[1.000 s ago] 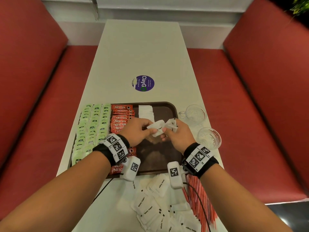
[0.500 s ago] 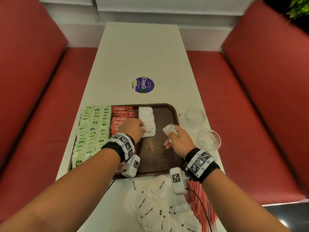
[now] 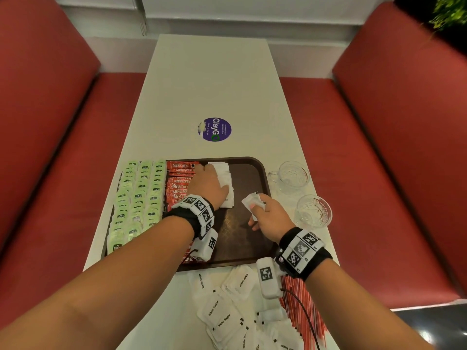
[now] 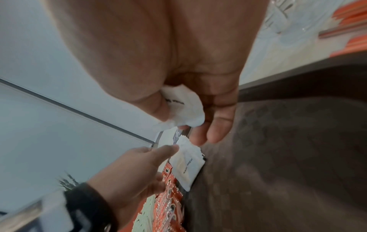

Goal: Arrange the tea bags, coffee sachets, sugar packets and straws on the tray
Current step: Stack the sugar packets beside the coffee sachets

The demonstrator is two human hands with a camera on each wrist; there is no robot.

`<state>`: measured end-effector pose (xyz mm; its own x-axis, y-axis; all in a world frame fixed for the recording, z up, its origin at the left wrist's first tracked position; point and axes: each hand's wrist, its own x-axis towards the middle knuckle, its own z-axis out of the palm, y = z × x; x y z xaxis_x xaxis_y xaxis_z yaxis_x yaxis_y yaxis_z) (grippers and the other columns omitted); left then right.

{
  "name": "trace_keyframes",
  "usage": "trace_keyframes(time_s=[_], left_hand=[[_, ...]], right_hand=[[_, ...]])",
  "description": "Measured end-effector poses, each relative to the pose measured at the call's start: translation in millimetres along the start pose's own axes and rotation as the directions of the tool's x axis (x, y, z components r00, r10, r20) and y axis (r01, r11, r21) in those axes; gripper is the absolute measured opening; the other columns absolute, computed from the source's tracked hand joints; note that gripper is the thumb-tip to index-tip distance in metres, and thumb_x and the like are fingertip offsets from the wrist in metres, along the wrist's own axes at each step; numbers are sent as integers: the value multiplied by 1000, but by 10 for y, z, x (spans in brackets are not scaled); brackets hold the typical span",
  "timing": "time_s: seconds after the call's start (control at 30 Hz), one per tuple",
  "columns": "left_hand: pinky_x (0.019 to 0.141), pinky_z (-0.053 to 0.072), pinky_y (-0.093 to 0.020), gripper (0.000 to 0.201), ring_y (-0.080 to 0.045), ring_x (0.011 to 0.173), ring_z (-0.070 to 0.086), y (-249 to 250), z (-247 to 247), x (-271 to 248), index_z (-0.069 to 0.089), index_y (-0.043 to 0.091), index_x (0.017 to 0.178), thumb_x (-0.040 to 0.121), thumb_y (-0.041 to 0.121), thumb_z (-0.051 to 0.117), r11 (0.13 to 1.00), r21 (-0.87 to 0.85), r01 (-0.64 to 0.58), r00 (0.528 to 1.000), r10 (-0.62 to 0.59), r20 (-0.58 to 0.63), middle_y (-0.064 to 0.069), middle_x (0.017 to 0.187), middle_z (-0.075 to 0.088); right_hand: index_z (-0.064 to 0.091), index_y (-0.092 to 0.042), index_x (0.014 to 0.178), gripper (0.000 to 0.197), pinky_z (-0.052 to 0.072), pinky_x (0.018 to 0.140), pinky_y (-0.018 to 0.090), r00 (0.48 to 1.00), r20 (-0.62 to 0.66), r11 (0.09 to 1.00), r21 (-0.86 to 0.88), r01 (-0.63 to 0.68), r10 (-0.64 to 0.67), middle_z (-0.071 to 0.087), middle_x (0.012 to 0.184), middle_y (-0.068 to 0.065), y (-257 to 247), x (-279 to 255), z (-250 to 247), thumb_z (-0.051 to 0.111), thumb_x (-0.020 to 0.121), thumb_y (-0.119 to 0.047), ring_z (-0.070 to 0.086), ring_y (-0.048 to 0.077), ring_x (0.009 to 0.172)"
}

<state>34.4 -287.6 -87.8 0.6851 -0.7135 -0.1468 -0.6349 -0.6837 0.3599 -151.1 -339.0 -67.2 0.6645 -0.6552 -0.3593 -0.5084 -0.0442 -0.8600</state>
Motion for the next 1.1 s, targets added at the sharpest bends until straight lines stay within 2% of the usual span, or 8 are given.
trace_keyframes(time_s=[0.2, 0.47, 0.57, 0.73, 0.83, 0.9, 0.97, 1.1], left_hand=[[95, 46, -43, 90, -39, 121, 46, 158, 155, 70, 34, 11, 138, 74, 63, 70, 987, 156, 46, 994, -61, 89, -17, 141, 29], [91, 46, -44, 81, -40, 122, 45, 180, 197, 180, 37, 11, 139, 77, 53, 68, 989, 117, 90, 983, -107, 151, -17, 140, 29], [90, 47, -43, 76, -40, 119, 48, 188, 155, 173, 41, 9, 136, 81, 56, 65, 989, 123, 80, 983, -98, 154, -17, 139, 32], [98, 46, -45, 74, -36, 121, 48, 224, -138, 59, 48, 10, 136, 89, 67, 48, 978, 196, -73, 992, 51, 112, -17, 138, 41], [93, 47, -38, 44, -23, 111, 55, 238, -352, -121, 62, 20, 119, 98, 55, 45, 966, -75, -247, 968, 250, 27, -5, 124, 55], [84, 49, -33, 35, -13, 96, 60, 235, -457, -279, 67, 24, 110, 98, 51, 47, 901, -262, -345, 927, 371, 58, 3, 110, 63], [78, 50, -30, 27, -7, 87, 60, 208, -503, -412, 69, 29, 103, 95, 51, 55, 861, -316, -399, 884, 452, 117, 10, 99, 65], [78, 49, -27, 6, -5, 82, 59, 113, -493, -480, 68, 29, 94, 95, 33, 63, 861, -292, -417, 890, 452, 62, 13, 91, 65]], right_hand=[[58, -14, 113, 17, 57, 73, 45, 1000, 4, 1000, -1, 9, -9, 63, 79, 11, 7, -23, 15, 44, 104, -18, 64, 26, 73], [58, -14, 111, 16, 57, 71, 42, 1000, 12, 1000, 11, 16, -16, 62, 77, 8, 2, -50, -23, 44, 104, -17, 63, 23, 71], [58, -10, 114, 18, 57, 72, 42, 1000, 5, 999, 45, 9, -9, 63, 76, 10, -1, -36, -31, 44, 104, -15, 64, 24, 71], [58, -13, 114, 20, 60, 76, 45, 999, -26, 998, 48, 36, -34, 67, 73, 15, -13, -5, -29, 42, 101, -11, 67, 25, 69], [57, -16, 112, 15, 60, 78, 47, 997, -26, 995, 63, 71, -69, 70, 83, 17, -40, -4, -28, 45, 103, -15, 71, 29, 75], [58, -16, 113, 15, 61, 77, 49, 995, -42, 992, 94, 90, -86, 70, 92, 16, -64, 5, -28, 48, 103, -17, 72, 30, 80], [62, -17, 112, 15, 61, 77, 49, 994, -37, 985, 139, 106, -101, 71, 95, 15, -92, 8, -24, 51, 103, -22, 72, 30, 83], [66, -16, 112, 20, 60, 79, 50, 993, 59, 971, 224, 85, -101, 69, 100, 24, -122, -4, 9, 51, 103, -26, 71, 32, 83]])
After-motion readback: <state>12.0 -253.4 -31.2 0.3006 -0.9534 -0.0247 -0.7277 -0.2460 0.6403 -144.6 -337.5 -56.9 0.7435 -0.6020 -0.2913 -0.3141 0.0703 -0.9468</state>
